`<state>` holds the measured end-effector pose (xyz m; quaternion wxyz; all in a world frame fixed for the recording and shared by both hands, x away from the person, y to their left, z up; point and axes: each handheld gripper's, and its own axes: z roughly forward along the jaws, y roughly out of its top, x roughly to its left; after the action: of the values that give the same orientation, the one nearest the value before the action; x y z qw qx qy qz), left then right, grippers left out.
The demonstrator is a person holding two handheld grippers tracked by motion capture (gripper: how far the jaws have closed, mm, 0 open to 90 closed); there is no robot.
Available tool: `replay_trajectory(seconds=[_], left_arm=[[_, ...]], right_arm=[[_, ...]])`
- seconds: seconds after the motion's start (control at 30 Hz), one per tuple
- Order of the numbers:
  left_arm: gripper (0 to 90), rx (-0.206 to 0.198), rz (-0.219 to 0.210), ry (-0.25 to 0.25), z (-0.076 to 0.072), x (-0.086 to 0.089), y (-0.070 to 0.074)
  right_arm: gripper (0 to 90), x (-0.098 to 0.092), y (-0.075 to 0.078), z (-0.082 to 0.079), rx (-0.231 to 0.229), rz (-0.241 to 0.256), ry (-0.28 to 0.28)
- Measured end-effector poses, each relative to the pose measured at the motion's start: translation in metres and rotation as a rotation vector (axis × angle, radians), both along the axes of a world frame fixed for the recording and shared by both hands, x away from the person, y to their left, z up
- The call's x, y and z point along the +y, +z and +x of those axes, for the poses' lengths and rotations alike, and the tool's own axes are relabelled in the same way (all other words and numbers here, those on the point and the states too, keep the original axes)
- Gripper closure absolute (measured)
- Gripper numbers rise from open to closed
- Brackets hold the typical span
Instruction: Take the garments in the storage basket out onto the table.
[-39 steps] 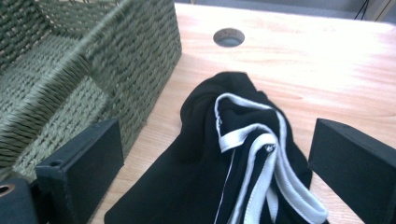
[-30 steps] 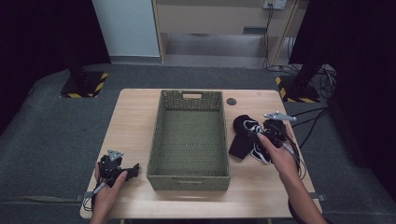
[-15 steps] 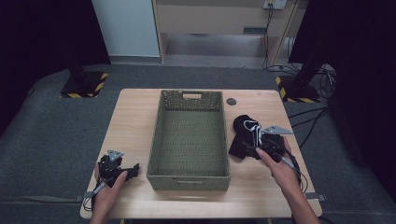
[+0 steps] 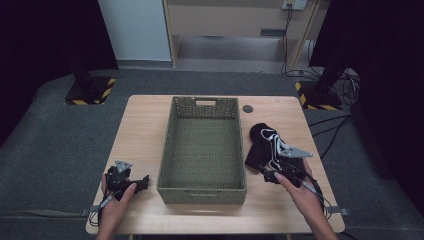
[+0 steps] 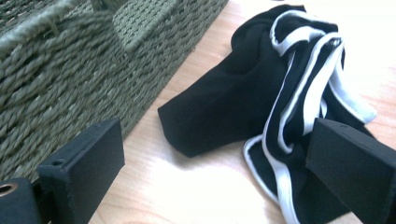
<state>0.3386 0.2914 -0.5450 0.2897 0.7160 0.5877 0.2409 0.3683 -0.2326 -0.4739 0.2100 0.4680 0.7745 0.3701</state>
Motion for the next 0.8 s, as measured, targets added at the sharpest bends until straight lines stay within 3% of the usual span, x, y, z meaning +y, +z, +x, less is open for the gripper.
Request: replay_trajectory(seconds=[0.8], left_arm=[[0.0,0.0,0.0,0.0,0.0,0.0,0.0]], right_arm=[[3.6,0.002,-0.023,-0.021,0.043,0.003,0.019]])
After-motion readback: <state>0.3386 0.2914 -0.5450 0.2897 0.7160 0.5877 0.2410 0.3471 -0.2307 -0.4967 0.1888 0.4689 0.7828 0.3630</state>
